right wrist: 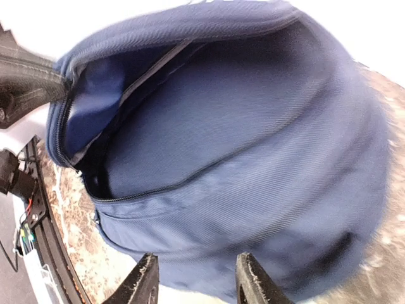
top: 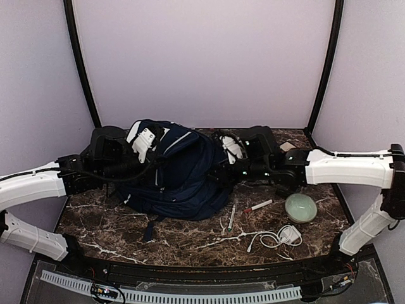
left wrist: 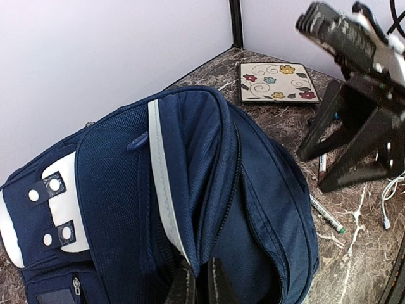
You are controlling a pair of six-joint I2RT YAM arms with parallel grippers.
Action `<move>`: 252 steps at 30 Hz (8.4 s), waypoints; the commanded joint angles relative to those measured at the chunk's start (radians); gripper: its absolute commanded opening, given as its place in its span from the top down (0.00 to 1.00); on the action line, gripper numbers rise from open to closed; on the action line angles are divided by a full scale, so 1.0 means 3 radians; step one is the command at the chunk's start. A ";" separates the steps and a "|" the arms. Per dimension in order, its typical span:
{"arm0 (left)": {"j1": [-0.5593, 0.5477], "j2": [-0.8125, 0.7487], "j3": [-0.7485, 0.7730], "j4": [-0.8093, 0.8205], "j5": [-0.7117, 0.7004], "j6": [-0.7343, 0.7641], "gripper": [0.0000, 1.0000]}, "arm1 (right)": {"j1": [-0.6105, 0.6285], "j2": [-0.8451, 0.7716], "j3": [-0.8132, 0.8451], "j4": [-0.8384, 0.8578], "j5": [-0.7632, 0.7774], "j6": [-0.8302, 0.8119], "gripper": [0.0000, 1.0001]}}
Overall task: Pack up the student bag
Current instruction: Pick up the pen from the center of the board, then place the pen in the upper front pocket of the bag, then pick up the pen from the center of the board, then place the pen in the student bag, then move the pen to the center of the board.
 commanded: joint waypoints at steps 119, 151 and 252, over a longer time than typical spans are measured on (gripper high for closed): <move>0.0198 -0.0413 -0.0343 0.0833 0.0146 -0.0005 1.00 | -0.0860 0.1016 0.1077 -0.3157 0.0239 -0.1424 0.22; 0.0213 -0.0454 -0.0341 0.0824 0.0178 0.0009 1.00 | -0.0525 0.1294 0.0846 -0.2664 0.0388 -0.1881 0.98; 0.0228 -0.0413 -0.0260 0.0714 0.0381 -0.0019 1.00 | -0.1727 0.1181 0.0470 -0.2597 -0.0133 -0.0569 0.50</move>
